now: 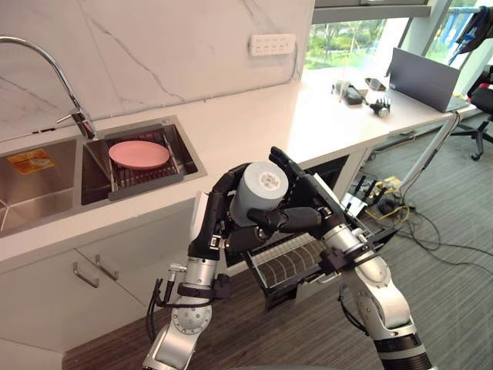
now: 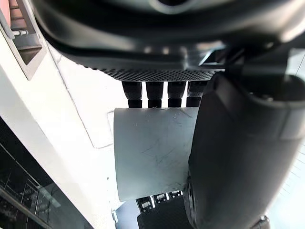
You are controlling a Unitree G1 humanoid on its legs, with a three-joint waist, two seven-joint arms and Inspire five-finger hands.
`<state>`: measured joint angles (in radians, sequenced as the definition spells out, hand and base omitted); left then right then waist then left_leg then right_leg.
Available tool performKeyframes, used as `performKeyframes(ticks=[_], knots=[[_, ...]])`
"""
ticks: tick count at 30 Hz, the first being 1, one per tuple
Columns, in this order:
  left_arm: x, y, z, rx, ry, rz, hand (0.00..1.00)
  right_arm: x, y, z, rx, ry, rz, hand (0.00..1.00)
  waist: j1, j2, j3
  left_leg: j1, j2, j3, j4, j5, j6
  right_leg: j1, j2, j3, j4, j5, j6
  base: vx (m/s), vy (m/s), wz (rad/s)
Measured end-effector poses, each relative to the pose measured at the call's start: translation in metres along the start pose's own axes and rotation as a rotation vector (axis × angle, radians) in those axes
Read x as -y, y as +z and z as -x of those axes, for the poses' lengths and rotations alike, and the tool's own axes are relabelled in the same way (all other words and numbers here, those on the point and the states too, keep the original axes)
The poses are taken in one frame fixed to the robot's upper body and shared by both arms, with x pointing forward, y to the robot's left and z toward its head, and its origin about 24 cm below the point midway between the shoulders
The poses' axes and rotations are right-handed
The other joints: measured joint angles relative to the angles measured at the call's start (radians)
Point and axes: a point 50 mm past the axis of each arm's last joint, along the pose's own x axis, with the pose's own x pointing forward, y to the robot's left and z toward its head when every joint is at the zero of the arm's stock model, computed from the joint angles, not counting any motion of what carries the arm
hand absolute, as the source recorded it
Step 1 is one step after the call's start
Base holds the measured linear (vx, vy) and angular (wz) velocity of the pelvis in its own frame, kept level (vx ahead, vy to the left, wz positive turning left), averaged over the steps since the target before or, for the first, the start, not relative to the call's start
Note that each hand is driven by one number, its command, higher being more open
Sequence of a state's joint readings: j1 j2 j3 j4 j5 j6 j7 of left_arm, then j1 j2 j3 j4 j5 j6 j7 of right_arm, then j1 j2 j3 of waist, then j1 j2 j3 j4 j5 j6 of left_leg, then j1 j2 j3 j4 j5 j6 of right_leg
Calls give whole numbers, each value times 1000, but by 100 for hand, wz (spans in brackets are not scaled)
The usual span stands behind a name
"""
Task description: Walk over to the sink, pick up the cup, carry it to the dishwasher, place the cup inside the dishwasher, then close the dishwasher door
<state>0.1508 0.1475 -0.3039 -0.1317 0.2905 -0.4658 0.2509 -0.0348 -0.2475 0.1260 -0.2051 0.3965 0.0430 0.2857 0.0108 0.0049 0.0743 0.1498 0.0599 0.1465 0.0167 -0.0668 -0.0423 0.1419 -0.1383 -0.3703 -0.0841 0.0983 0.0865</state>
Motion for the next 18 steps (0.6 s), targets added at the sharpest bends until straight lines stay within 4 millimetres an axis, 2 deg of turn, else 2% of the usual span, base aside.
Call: performKeyframes(ticks=[5, 18], knots=[[-1, 4, -2, 19, -9, 8, 0, -2, 0, 0, 9, 34, -41, 0, -1, 1, -1, -1, 0, 0, 0, 0, 0, 0, 0, 0, 0, 0, 0, 0, 0, 0], [5, 6, 0, 23, -1, 20, 0, -1, -5, 0, -4, -6, -77, 0, -2, 0, -3, -3, -3, -6, 0, 1, 1, 0, -3, -7, 0, 0, 0, 0, 0, 1]])
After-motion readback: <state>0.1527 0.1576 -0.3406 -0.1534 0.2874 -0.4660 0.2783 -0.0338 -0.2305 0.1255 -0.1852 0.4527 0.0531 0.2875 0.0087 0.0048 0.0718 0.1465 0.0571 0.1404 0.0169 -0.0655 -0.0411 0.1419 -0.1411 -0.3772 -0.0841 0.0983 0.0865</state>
